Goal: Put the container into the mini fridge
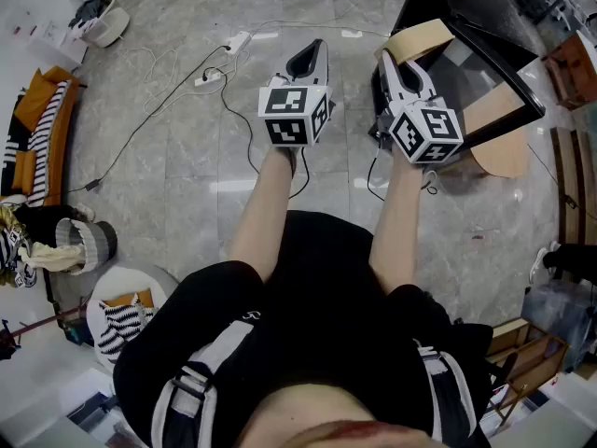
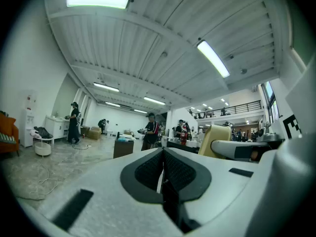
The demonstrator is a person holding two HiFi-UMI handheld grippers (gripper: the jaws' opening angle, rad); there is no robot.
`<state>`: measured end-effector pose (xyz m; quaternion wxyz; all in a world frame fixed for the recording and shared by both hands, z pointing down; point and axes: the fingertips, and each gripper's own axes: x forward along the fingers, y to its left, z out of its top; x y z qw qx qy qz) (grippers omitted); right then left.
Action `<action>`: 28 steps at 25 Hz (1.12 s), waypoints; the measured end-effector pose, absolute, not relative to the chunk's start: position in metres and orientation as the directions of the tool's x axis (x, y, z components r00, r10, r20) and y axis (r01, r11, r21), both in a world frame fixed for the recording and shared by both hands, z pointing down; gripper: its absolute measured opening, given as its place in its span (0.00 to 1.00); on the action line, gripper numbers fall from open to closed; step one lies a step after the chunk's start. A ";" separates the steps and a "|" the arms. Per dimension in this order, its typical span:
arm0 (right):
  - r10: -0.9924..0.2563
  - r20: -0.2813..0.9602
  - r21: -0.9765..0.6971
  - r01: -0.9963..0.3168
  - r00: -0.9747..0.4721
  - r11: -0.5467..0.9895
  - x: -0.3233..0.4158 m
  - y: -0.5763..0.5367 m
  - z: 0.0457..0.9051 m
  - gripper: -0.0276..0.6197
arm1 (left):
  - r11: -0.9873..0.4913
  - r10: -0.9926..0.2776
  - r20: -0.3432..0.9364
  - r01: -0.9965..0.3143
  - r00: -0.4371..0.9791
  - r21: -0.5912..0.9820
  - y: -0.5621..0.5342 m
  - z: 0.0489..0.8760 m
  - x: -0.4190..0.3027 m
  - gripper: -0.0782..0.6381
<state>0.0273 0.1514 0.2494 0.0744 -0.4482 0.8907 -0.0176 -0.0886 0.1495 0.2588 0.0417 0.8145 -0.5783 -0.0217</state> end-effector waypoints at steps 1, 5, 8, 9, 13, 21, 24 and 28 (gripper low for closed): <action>-0.798 -0.107 -0.082 -0.795 -0.593 0.601 0.027 0.150 0.250 0.06 | -0.328 -0.944 0.011 -0.940 0.331 0.094 0.149 0.259 -0.087 0.12; -0.783 -0.088 -0.064 -0.781 -0.616 0.621 0.019 0.146 0.252 0.06 | -0.324 -0.945 0.009 -0.941 0.326 0.101 0.147 0.257 -0.088 0.12; -0.763 -0.084 -0.080 -0.759 -0.641 0.646 0.009 0.143 0.254 0.06 | -0.318 -0.947 0.010 -0.943 0.321 0.099 0.146 0.256 -0.094 0.12; -0.756 -0.079 -0.080 -0.752 -0.649 0.654 0.004 0.141 0.255 0.06 | -0.312 -0.949 0.010 -0.945 0.315 0.099 0.145 0.257 -0.098 0.12; -0.718 -0.056 -0.064 -0.716 -0.693 0.696 -0.019 0.135 0.262 0.06 | -0.262 -0.964 0.023 -0.957 0.267 0.121 0.138 0.264 -0.120 0.12; -0.685 -0.014 -0.045 -0.683 -0.729 0.729 -0.053 0.078 0.286 0.06 | -0.240 -0.968 0.033 -0.960 0.247 0.144 0.081 0.286 -0.143 0.12; -0.686 0.004 -0.025 -0.686 -0.728 0.727 -0.061 0.036 0.296 0.06 | -0.235 -0.969 0.038 -0.958 0.244 0.163 0.034 0.297 -0.152 0.12; -0.698 0.021 -0.032 -0.699 -0.715 0.715 -0.059 -0.045 0.305 0.06 | -0.252 -0.963 0.056 -0.953 0.264 0.168 -0.051 0.306 -0.146 0.12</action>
